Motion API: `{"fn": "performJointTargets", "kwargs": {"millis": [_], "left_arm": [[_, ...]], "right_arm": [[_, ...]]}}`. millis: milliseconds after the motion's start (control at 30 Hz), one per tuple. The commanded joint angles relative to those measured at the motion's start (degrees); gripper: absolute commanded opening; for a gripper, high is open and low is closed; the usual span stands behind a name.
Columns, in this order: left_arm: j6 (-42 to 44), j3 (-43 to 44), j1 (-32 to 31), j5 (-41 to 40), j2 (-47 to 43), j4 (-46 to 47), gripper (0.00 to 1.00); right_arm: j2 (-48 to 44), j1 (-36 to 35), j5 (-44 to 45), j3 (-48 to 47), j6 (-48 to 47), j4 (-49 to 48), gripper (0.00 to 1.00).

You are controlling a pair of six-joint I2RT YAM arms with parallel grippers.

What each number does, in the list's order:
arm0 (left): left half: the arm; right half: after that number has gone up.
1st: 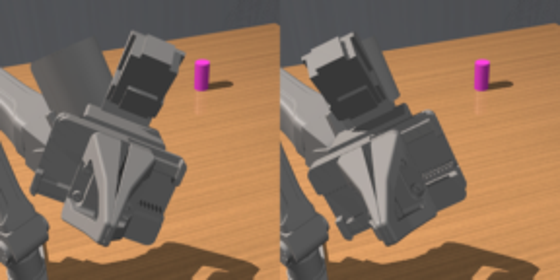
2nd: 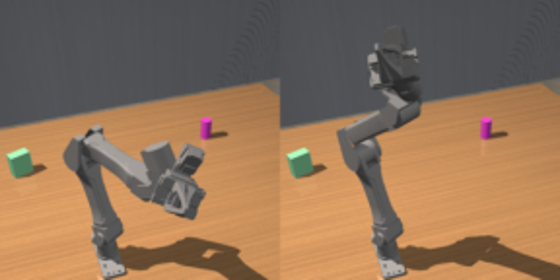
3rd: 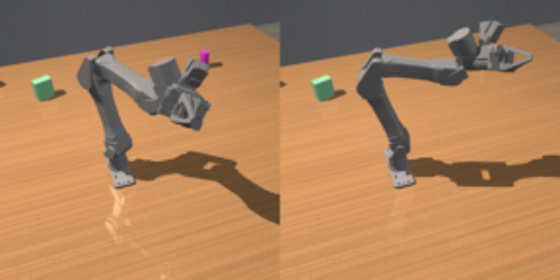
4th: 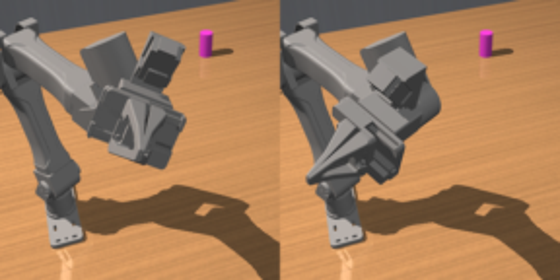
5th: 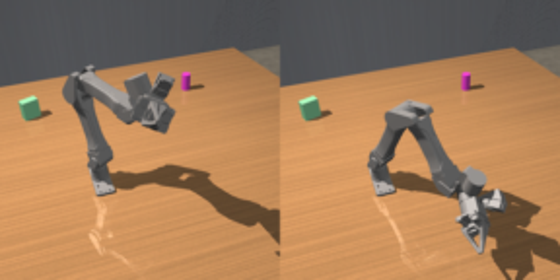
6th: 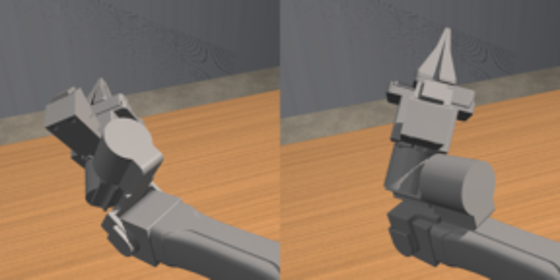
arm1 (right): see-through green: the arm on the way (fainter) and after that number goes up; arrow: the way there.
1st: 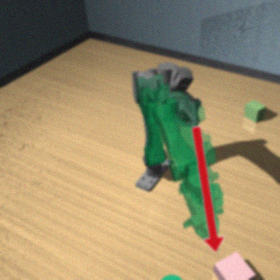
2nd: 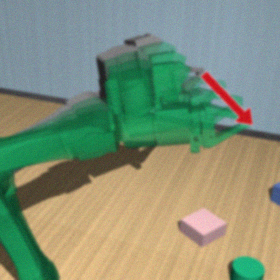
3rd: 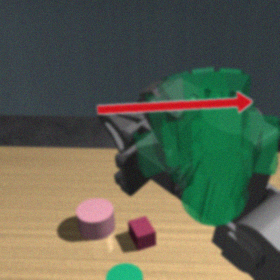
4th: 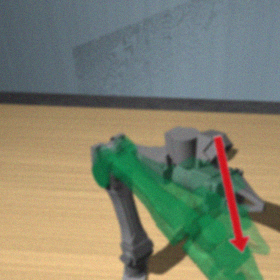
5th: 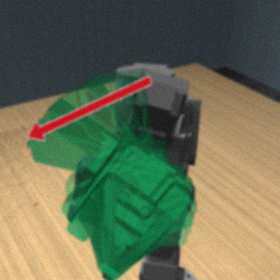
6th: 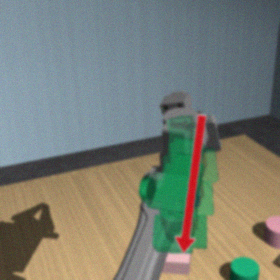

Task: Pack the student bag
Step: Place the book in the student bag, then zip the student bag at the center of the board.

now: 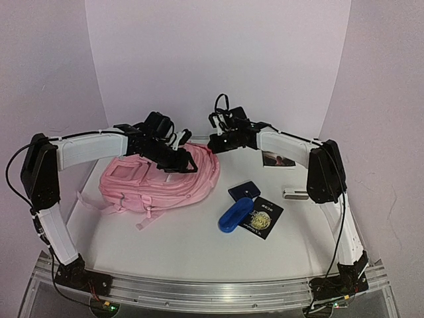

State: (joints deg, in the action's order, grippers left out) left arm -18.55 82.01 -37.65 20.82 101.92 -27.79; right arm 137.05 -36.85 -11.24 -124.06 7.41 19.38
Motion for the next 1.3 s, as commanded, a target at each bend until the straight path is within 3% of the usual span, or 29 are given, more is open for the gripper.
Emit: {"fn": "performJointTargets", "kwargs": {"millis": [0, 133, 267, 433, 633, 1033, 1267], "left_arm": [[-1.9, -4.4, 1.0, -3.0, -7.6, -1.5, 0.66], [-4.6, -11.8, 2.5, -9.7, -16.4, -3.8, 0.78], [-5.8, -14.3, 2.9, -17.1, -21.3, -9.3, 0.83], [-5.4, -14.9, 3.6, -24.7, -21.8, -14.6, 0.84], [-7.2, -16.6, 6.4, -22.7, -21.3, -12.7, 0.83], [-12.8, -19.5, 12.5, -15.9, -26.1, -8.9, 0.84], [-13.7, -20.9, 13.2, -15.4, -29.1, -9.0, 0.84]], "right_arm": [[-0.8, 4.2, 1.5, -6.0, -1.5, -5.9, 0.36], [-6.6, 5.1, -2.0, -0.9, -3.6, -4.6, 0.63], [-15.7, 4.8, -10.4, 9.8, -3.0, -2.5, 0.73], [-26.3, -1.2, -16.2, 28.0, -3.4, -1.8, 0.70], [-31.0, -13.1, -14.2, 39.2, -4.0, -5.6, 0.65], [-13.7, -29.9, 11.0, 32.5, -9.8, -20.9, 0.49], [-3.5, -31.9, 20.9, 24.0, -11.6, -20.9, 0.47]]}}
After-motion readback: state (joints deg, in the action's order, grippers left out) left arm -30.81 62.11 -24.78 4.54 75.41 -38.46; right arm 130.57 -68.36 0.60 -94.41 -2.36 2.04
